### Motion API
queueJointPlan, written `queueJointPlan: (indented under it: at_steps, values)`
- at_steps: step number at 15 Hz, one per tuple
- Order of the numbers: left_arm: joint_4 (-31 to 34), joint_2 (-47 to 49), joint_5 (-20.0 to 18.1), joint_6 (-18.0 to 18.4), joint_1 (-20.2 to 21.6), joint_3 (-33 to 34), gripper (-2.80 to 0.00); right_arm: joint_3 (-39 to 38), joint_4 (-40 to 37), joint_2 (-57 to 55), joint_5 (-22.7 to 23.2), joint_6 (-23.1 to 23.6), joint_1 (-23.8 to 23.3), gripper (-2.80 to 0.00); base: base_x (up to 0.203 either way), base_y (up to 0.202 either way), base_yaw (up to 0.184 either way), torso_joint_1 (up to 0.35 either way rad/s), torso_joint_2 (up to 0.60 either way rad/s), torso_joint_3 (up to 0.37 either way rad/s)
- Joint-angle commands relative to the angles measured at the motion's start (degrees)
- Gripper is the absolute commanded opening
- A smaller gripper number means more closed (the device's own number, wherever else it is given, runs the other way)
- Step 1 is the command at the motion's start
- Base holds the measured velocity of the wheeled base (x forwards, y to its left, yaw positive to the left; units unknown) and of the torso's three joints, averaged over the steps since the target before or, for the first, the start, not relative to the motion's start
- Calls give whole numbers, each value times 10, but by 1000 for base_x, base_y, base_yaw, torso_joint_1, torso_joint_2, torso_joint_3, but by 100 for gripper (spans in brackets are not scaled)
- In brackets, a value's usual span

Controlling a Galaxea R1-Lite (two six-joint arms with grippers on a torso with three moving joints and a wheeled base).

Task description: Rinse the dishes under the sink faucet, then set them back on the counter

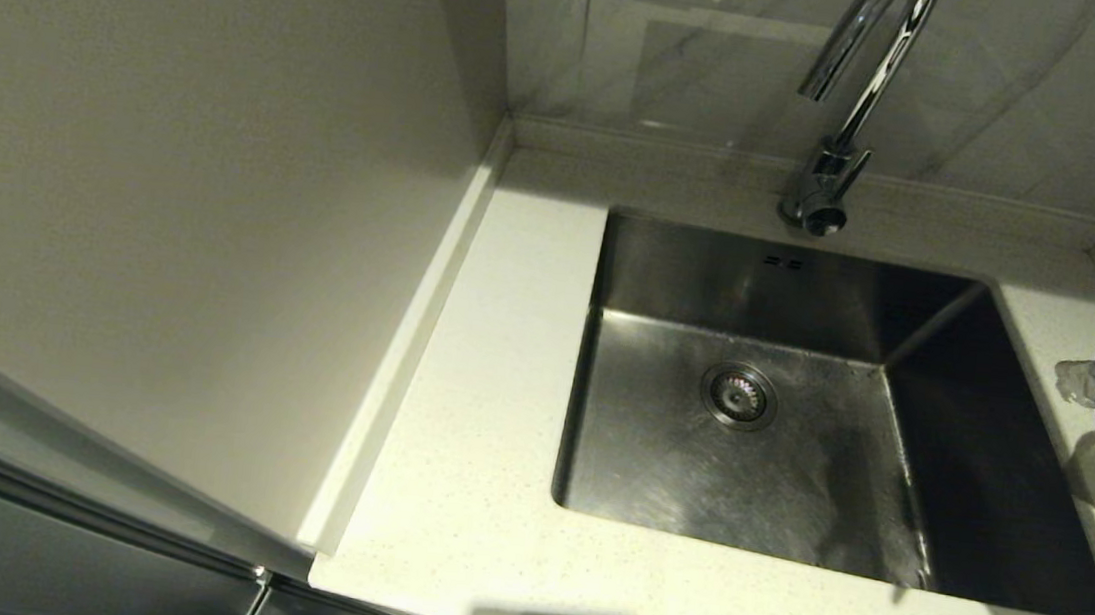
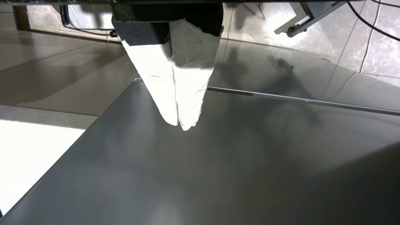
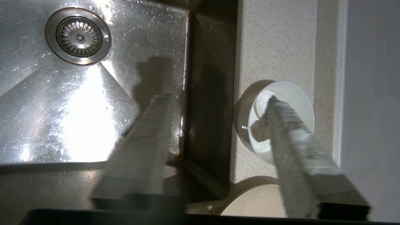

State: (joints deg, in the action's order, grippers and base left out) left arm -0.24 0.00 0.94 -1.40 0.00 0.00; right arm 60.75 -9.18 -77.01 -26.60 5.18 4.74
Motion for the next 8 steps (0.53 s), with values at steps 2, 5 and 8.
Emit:
queueJointPlan:
  at_steps: [2, 5, 8]
  values:
    - [0, -2, 0, 0, 0, 0, -280, -2, -2, 12, -2, 1, 0, -280, 0, 0, 0, 0, 0, 0]
    - [0, -2, 0, 0, 0, 0, -280, -9, -8, 65, -3, 2, -1, -280, 0, 0, 0, 0, 0, 0]
    - [0, -2, 0, 0, 0, 0, -280, -78, -14, 178, -3, -10, -6, -280, 0, 0, 0, 0, 0, 0]
